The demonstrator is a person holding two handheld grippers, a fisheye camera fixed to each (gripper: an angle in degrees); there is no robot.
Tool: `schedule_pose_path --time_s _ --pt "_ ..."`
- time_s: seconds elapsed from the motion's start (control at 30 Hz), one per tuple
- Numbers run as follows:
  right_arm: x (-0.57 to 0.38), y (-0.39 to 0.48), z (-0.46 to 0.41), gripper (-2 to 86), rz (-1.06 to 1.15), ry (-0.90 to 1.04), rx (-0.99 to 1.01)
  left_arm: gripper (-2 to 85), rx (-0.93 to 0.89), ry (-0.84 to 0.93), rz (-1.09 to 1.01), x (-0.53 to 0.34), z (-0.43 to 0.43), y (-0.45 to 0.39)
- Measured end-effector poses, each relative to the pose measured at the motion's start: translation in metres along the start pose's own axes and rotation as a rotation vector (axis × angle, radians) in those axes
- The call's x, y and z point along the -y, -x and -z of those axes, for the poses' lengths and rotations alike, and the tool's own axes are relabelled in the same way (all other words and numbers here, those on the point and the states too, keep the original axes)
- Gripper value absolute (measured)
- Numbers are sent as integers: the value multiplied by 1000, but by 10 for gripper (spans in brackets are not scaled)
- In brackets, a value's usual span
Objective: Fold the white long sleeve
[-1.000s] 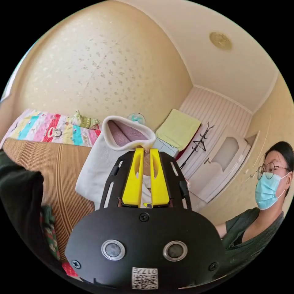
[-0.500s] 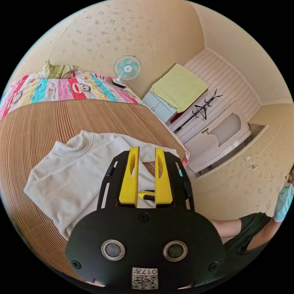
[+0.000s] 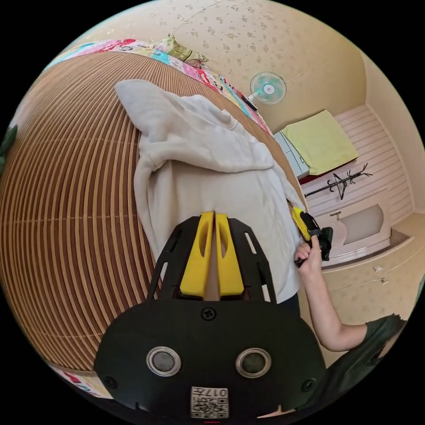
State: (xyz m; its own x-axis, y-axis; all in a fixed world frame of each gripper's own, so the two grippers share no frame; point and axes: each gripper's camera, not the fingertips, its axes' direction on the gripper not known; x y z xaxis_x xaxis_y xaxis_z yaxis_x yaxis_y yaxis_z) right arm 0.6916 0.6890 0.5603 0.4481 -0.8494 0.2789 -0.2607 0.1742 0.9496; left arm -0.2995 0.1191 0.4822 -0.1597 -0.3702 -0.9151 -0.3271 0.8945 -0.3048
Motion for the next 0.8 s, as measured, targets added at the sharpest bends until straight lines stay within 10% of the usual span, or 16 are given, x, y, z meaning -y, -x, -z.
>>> schedule_pose_path --time_s 0.2,0.47,0.67,0.8 --pt "96 -92 137 254 -354 -267 -132 -8 260 -48 -173 -14 -19 -42" --pt "174 -162 187 162 -489 -312 -199 -10 236 -79 -190 -21 -27 -32" --pt "219 -128 111 43 -310 -277 36 -10 307 -88 -227 -26 -34 -40" --pt "234 45 2 45 158 -82 339 -10 294 -90 -225 -26 -34 -37"
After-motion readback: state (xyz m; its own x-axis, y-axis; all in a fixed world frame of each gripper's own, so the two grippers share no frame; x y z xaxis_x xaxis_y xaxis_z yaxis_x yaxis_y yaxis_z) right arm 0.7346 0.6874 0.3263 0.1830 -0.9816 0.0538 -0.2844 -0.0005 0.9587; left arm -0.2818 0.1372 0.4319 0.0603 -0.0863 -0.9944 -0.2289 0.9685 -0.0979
